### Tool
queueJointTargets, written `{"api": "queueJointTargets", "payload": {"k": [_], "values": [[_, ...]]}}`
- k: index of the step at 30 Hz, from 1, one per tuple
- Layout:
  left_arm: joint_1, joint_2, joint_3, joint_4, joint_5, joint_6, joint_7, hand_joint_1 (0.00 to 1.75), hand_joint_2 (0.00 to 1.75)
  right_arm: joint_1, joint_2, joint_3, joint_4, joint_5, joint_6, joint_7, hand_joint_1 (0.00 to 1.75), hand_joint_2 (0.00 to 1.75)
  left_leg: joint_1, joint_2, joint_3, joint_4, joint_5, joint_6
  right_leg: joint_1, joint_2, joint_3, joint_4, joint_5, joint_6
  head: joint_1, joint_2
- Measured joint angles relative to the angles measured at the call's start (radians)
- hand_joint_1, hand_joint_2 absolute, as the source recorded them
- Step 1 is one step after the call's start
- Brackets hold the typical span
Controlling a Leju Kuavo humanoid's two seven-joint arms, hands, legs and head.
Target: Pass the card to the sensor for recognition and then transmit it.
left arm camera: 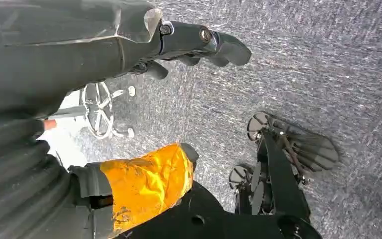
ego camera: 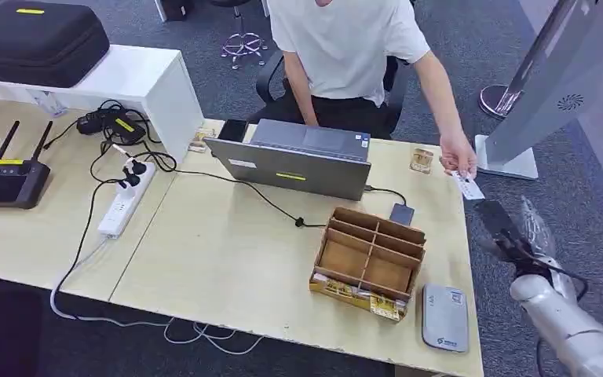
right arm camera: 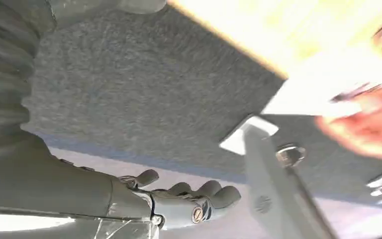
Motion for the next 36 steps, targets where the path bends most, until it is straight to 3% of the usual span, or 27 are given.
{"api": "queueJointTargets", "payload": {"k": [10,36], "values": [[0.0,0.0,0.0,0.0,-0.016,-0.026,-0.006,0.0,1.75,0.05,0.009,-0.122,-0.151,0.235,0.032,0.043,0.0,1.75,0.0,0.002,-0.001,0.0,0.0,0.0,0.0,0.001,-0.001,0.0,0.001,0.0,0.0,0.0],[-0.002,-0.002,0.0,0.0,-0.077,-0.127,-0.022,0.0,1.75,0.173,0.054,-0.51,-0.66,1.033,0.148,0.206,0.0,1.75,0.0,0.001,-0.001,0.0,0.0,0.0,0.0,0.001,-0.002,0.0,0.001,0.0,0.0,0.0]]}}
